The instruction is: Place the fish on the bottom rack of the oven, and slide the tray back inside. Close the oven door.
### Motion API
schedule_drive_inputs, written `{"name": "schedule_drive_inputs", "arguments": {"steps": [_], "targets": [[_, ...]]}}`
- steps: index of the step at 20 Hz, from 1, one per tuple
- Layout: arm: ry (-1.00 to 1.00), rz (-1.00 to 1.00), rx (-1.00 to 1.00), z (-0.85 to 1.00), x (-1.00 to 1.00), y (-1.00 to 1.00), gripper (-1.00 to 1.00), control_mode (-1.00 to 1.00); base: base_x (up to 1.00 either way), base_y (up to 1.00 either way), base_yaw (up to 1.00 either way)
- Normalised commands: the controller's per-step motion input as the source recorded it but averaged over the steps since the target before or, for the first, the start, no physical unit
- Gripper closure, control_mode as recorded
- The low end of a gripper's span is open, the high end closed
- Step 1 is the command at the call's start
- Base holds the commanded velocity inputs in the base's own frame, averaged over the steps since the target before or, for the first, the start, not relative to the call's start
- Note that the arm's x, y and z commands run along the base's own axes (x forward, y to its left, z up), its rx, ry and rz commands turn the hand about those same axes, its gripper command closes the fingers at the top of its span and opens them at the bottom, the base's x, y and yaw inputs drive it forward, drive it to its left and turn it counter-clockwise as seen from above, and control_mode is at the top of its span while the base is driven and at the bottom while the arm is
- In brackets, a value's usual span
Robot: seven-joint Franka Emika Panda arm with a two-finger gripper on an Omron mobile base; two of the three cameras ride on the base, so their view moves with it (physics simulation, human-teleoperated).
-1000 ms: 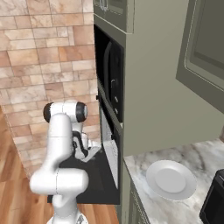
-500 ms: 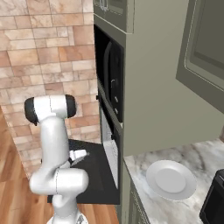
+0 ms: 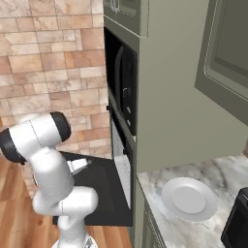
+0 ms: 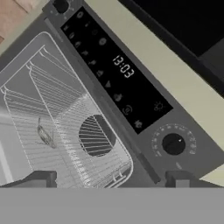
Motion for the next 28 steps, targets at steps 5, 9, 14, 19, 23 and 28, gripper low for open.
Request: {"name": "schedule_drive_inputs", "arguments": {"steps": [5, 9, 14, 19, 23, 28], "targets": [[0.0, 0.01, 0.0, 1.0, -0.12, 0.13, -1.0, -1.0, 0.0, 0.0, 0.0], [0.05, 0.11, -0.02, 1.0, -0.59, 0.31, -1.0, -1.0, 0.0, 0.0, 0.0], [0.08, 0.18, -0.07, 0.92, -0.87, 0.46, -1.0, -1.0, 0.0, 0.0, 0.0], [0.06, 0.19, -0.06, 0.66, -0.95, 0.47, -1.0, -1.0, 0.0, 0.0, 0.0], [0.05, 0.2, -0.12, 0.12, -1.0, 0.66, -1.0, -1.0, 0.0, 0.0, 0.0], [0.09, 0.19, -0.25, 0.0, -0.8, 0.87, -1.0, -1.0, 0.0, 0.0, 0.0]]}}
